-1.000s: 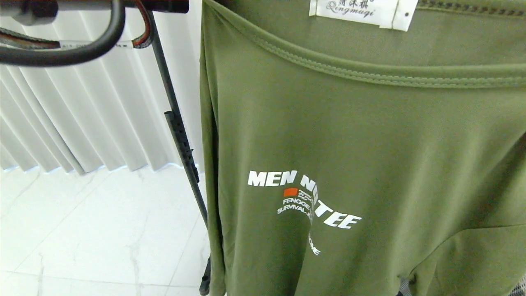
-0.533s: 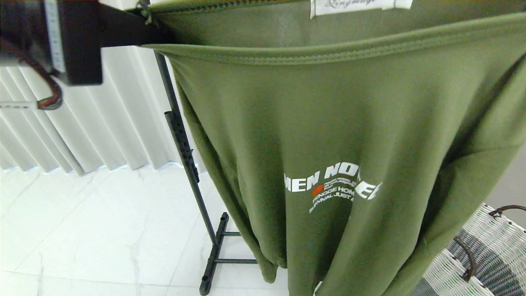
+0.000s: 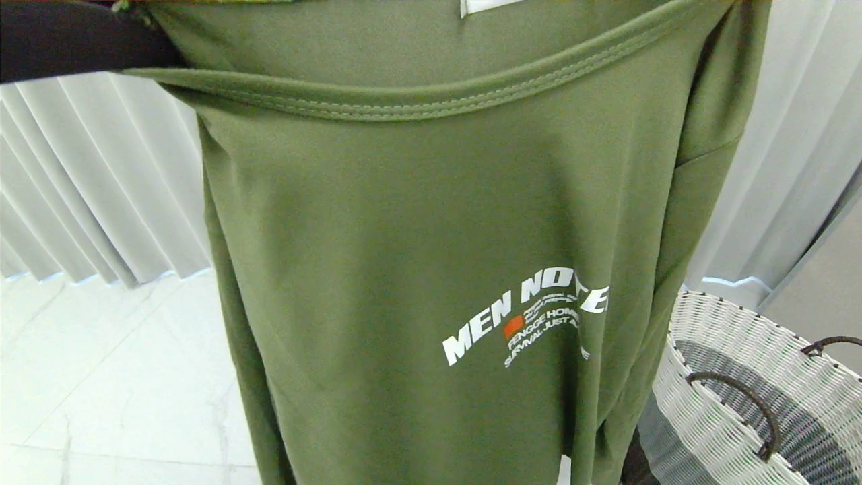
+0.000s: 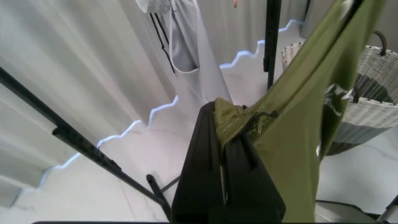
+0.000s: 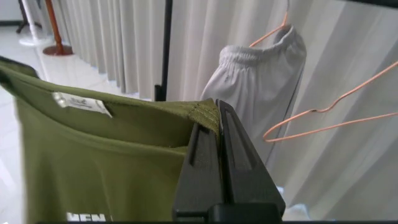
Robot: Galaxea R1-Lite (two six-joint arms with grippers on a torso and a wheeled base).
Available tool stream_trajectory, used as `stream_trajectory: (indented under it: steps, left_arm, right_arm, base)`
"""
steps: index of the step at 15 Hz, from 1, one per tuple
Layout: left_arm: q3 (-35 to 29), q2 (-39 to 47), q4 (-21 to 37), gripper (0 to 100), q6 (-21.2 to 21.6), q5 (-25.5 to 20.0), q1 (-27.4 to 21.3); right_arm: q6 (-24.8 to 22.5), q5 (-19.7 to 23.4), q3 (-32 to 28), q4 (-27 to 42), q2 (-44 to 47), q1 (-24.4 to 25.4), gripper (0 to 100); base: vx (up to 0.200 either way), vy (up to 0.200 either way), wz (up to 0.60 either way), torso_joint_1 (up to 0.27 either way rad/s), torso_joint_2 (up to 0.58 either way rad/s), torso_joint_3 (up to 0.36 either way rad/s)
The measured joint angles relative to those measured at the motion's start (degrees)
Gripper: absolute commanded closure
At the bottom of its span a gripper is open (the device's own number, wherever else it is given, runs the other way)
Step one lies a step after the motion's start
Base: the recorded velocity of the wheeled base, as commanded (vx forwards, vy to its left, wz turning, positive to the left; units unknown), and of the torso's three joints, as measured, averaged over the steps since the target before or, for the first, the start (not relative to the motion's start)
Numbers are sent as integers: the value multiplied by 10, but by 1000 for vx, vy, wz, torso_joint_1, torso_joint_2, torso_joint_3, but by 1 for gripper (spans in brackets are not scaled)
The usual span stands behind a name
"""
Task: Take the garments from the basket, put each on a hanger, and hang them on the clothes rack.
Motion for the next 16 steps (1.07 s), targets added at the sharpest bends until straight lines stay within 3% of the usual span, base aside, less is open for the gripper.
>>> stream_trajectory:
  steps: [4, 8, 11, 16]
  left_arm:
    - [15, -9, -2, 100, 0, -1, -1]
    - [-9, 11, -5, 100, -1, 1, 3]
    - [-22, 36, -33, 100, -8, 12, 32]
    - [-8, 57, -65, 100, -7, 13, 39]
  right_arm:
    - [0, -2, 0, 6, -1, -12, 100]
    - [0, -3, 0, 54, -29, -29, 100]
    - [0, -4, 24, 94, -62, -31, 100]
    - [-18, -3, 38, 95, -77, -30, 100]
  base:
    - [0, 0, 0, 0, 0, 0]
    - [0, 0, 0, 0, 0, 0]
    - [0, 0, 0, 0, 0, 0]
    - [0, 0, 0, 0, 0, 0]
